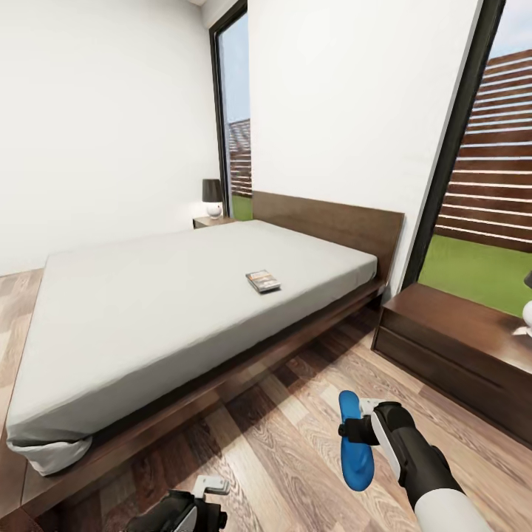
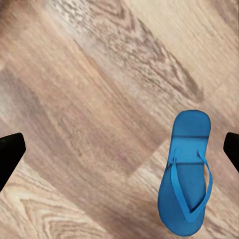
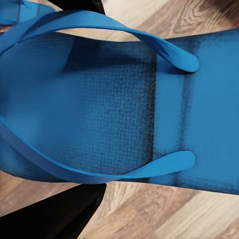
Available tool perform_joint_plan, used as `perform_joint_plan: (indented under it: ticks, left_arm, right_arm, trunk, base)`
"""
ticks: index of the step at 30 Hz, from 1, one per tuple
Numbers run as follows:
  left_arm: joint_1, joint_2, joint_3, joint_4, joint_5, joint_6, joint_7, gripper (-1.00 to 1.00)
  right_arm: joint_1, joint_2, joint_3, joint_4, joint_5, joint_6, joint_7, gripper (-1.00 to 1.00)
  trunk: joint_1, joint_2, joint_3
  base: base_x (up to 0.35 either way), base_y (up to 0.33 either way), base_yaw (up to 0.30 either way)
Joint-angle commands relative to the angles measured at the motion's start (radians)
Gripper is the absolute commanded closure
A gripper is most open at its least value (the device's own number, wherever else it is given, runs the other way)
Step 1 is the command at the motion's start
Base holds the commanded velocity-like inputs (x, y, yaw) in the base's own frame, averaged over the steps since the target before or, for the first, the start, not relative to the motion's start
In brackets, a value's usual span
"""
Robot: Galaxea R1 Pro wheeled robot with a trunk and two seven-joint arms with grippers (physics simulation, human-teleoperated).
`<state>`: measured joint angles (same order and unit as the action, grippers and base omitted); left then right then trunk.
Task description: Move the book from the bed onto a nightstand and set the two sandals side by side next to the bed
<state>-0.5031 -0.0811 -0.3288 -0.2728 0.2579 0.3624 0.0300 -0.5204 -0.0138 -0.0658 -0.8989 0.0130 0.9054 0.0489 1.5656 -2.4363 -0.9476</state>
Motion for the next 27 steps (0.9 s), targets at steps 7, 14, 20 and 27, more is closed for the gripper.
perform_joint_plan:
  ticks: [7, 14, 20, 27]
  left_arm:
    - [-0.041, 0.004, -0.012, -0.024, 0.009, 0.065, 0.004, -1.00]
    - [-0.074, 0.003, -0.012, -0.031, 0.010, 0.102, 0.002, -1.00]
    - [-0.086, 0.006, -0.010, -0.032, 0.010, 0.106, 0.003, -1.00]
    - [-0.087, 0.006, -0.009, -0.031, 0.011, 0.096, 0.005, -1.00]
  right_arm:
    - [0.000, 0.000, -0.002, -0.001, 0.001, 0.004, 0.004, 1.00]
    - [0.000, 0.000, -0.002, -0.001, 0.002, 0.003, 0.005, 1.00]
    - [0.000, 0.000, -0.002, -0.001, 0.002, -0.002, 0.005, 1.00]
    - [0.000, 0.001, 0.002, 0.000, 0.003, -0.004, 0.004, 1.00]
  trunk:
    - [0.027, -0.050, -0.023]
    - [0.037, -0.065, -0.049]
    - [0.039, -0.066, -0.072]
    - [0.042, -0.068, -0.099]
  base:
    - [0.000, 0.000, 0.000]
    - [0.000, 0.000, 0.000]
    - [0.000, 0.000, 0.000]
    - [0.000, 0.000, 0.000]
